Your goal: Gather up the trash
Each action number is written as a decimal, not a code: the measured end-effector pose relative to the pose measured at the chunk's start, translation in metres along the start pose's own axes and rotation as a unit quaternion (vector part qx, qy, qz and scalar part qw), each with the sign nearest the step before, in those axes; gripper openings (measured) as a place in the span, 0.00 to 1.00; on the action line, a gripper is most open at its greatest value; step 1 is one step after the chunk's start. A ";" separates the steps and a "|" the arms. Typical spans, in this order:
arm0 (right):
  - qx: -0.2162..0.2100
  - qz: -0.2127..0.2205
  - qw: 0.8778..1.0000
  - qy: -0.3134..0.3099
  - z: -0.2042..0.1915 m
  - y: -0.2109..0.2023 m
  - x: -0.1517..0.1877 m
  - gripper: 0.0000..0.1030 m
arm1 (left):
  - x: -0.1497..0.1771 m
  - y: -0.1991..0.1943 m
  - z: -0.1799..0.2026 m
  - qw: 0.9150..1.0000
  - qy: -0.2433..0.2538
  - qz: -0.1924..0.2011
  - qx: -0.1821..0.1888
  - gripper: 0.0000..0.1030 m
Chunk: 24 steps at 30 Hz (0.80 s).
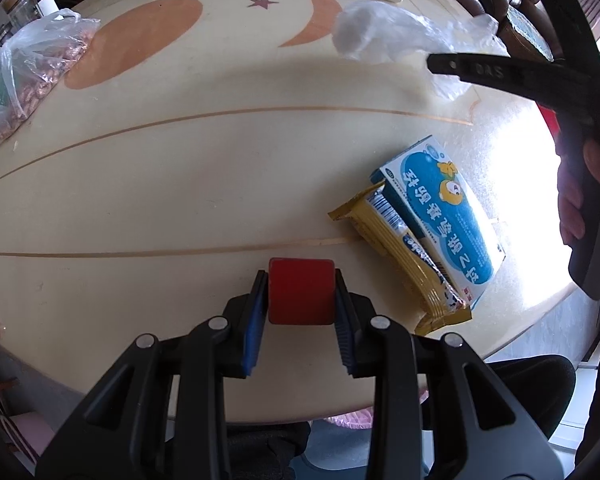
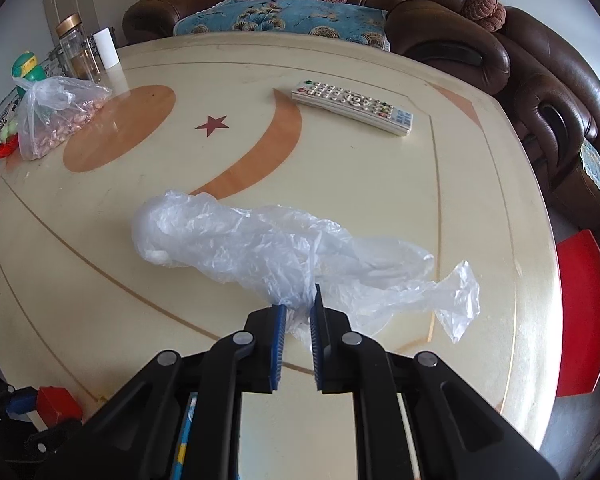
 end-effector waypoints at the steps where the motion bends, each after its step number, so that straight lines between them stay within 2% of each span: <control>1: 0.000 0.003 1.000 0.001 0.001 -0.004 0.001 0.12 | 0.000 -0.002 0.001 1.000 0.000 0.001 0.000 0.30; 15: 0.004 0.025 1.000 0.001 0.006 -0.066 0.033 0.12 | 0.013 -0.047 0.017 0.999 0.008 0.036 -0.003 0.30; 24: 0.008 0.049 0.999 -0.003 0.004 -0.129 0.070 0.12 | 0.028 -0.085 0.031 0.998 0.022 0.066 -0.006 0.30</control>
Point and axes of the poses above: each gripper's, at about its wrist camera, not at the fingertips, and y roughly the way its jaws point, z to its right, x to its underside, the point moved 3 cm from there along y, roughly the way its jaws point, and after that the axes turned 2 degrees about y, right-handed, at the moved point
